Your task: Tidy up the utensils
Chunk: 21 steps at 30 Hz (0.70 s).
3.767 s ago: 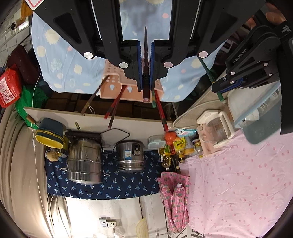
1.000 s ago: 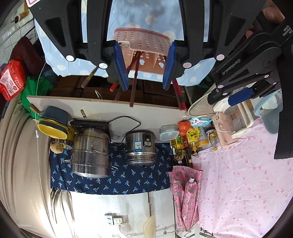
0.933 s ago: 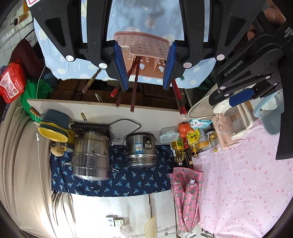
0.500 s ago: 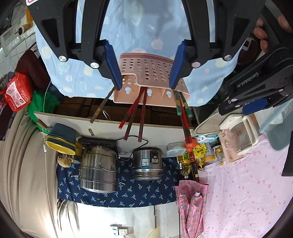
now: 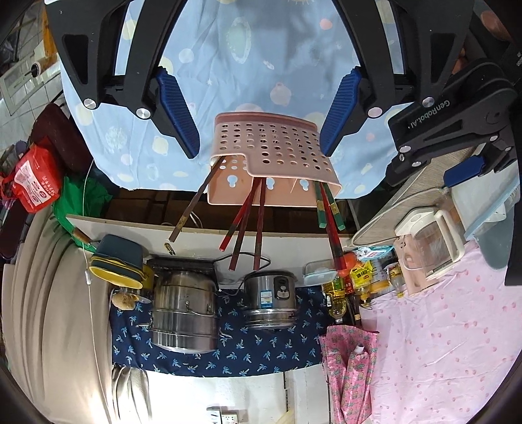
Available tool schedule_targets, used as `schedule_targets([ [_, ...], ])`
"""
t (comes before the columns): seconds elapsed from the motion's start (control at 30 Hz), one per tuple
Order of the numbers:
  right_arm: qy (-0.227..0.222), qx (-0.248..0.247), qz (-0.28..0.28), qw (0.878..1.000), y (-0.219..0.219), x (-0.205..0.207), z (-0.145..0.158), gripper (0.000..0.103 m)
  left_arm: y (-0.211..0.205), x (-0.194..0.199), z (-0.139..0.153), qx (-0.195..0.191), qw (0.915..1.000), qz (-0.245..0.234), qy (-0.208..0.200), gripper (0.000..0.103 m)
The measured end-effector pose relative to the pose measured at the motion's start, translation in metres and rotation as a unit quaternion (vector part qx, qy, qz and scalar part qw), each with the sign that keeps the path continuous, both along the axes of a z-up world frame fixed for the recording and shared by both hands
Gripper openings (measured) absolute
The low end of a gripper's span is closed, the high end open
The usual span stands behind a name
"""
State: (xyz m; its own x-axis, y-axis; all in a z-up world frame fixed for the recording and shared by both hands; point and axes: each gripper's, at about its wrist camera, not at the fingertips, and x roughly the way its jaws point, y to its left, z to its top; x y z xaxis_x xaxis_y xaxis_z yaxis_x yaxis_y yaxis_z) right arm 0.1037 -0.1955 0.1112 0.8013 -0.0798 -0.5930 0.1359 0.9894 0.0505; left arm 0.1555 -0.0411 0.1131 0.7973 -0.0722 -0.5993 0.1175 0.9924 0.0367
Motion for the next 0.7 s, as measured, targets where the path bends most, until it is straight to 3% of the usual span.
schedule_targets([
  [0.37, 0.015, 0.003, -0.008, 1.0, -0.001, -0.002, -0.008, 0.083, 0.001, -0.003, -0.011, 0.011, 0.9999, 0.005, 0.009, 0.09],
  [0.7, 0.029, -0.012, -0.019, 0.999, -0.002, 0.0, -0.016, 0.084, -0.002, 0.001, -0.027, 0.018, 0.9993, 0.005, 0.031, 0.093],
])
